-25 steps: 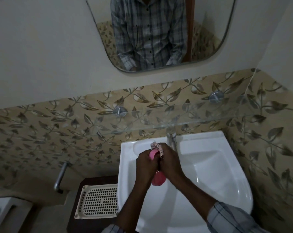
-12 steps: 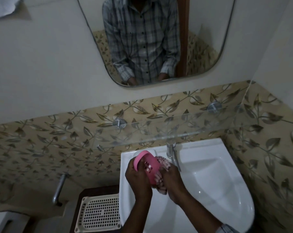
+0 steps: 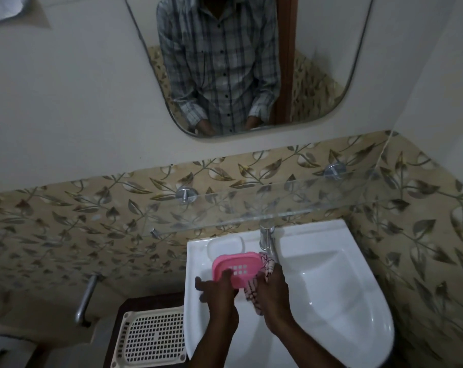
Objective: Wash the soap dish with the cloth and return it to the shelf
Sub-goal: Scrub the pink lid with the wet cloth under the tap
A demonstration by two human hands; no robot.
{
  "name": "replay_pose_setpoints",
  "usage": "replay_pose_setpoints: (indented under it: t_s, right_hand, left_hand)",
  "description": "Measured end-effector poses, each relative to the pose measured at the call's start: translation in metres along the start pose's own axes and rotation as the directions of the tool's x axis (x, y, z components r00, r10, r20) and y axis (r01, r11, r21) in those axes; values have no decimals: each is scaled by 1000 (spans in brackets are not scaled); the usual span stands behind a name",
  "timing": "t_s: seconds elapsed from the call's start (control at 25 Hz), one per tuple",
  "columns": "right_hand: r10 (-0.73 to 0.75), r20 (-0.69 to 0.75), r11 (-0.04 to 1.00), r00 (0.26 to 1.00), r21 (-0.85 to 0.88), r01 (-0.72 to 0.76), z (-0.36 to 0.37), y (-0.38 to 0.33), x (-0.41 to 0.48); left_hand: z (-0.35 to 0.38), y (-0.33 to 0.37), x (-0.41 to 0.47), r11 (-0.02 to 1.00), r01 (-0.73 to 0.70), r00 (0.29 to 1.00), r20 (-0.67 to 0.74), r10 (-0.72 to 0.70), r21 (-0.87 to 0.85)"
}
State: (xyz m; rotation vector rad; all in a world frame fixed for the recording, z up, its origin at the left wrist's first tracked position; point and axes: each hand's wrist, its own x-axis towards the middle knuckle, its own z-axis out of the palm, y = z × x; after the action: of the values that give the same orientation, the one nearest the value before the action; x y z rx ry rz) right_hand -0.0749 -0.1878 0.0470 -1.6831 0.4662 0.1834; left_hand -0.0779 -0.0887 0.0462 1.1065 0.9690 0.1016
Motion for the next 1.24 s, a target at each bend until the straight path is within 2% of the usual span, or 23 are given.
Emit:
replay_pose_setpoints:
  t_s: [0.08, 0.12, 0.2, 0.32, 0.4, 0.44, 0.52, 0.6, 0.64, 0.68, 0.72, 0.76, 0.8, 0.88, 0.92, 0.96, 1.04, 1.08, 1.12, 1.16, 1.2, 1.24]
  right_hand:
    - [-217, -30, 968, 976, -133, 212, -7, 8, -6]
    - [-260, 5, 957, 966, -129, 258, -10, 7, -12]
    - [-336, 91, 930, 937, -127, 346, -10, 3, -25]
    - [-530, -7, 833, 848, -189, 519, -6, 5, -28]
    - [-502, 62, 851, 863, -142, 506, -9, 2, -31]
    - [-449, 162, 882, 879, -74, 465, -11, 3, -33]
    - [-426, 335, 895, 841, 20, 445, -19, 4, -34]
    - [-448, 247, 892, 859, 179, 414, -32, -3, -15]
    - [-438, 165, 894, 884, 180, 410, -38, -12, -3]
    - [-480, 125, 877, 868, 101, 470, -46, -22, 5]
    - [-586, 146, 804, 797, -22, 595, -52, -34, 9]
    - [-691, 251, 680, 678, -94, 727, -56, -42, 10]
    - [-757, 400, 516, 516, -118, 848, -59, -47, 13]
    - [-745, 653, 109, 134, -79, 991, -59, -37, 26]
    - [-727, 685, 10, 50, -62, 998, -58, -34, 34]
    - [-751, 657, 32, 64, -60, 998, -55, -34, 41]
    - [-825, 525, 204, 208, -67, 977, -49, -33, 43]
    - [-842, 486, 253, 236, -32, 967, -46, -31, 39]
    - [-844, 499, 224, 197, -5, 974, -43, -25, 39]
    - [-822, 537, 235, 188, 19, 972, -42, -22, 42]
    - [-808, 543, 283, 228, 18, 959, -41, -26, 46]
    - [-807, 508, 340, 300, -15, 940, -38, -29, 47]
  left_hand:
    - [3, 8, -10, 975, 103, 990, 115, -81, -199]
    - [5, 13, -13, 949, 126, 982, 174, -76, -291]
    - [11, 20, -19, 885, 171, 976, 199, -91, -434]
    - [21, 20, -33, 820, 228, 962, 251, -107, -525]
    - [20, 21, -28, 865, 217, 958, 271, -98, -452]
    - [17, 25, -21, 891, 230, 950, 291, -118, -392]
    - [9, 35, -3, 903, 306, 913, 361, -189, -302]
    - [0, 49, 5, 898, 388, 845, 469, -258, -205]
    - [-3, 53, 4, 891, 430, 800, 518, -301, -146]
    - [-6, 56, 5, 877, 471, 756, 556, -344, -99]
    - [-8, 60, 4, 856, 514, 702, 597, -387, -50]
    - [-8, 64, 2, 836, 548, 659, 627, -415, -22]
    - [-5, 66, -3, 827, 562, 632, 647, -427, -4]
    - [1, 66, -13, 795, 606, 569, 690, -447, 15]
    - [5, 66, -20, 791, 612, 548, 709, -444, 22]
    - [8, 63, -20, 801, 598, 556, 711, -430, 17]
    - [9, 60, -21, 838, 545, 604, 700, -381, -14]
    - [9, 58, -16, 833, 554, 587, 711, -386, -5]
    - [9, 59, -17, 824, 567, 567, 723, -395, 5]
    - [9, 60, -18, 823, 569, 575, 716, -396, -2]
    - [9, 57, -14, 838, 545, 617, 682, -392, -12]
    - [9, 56, -12, 857, 515, 633, 682, -367, -16]
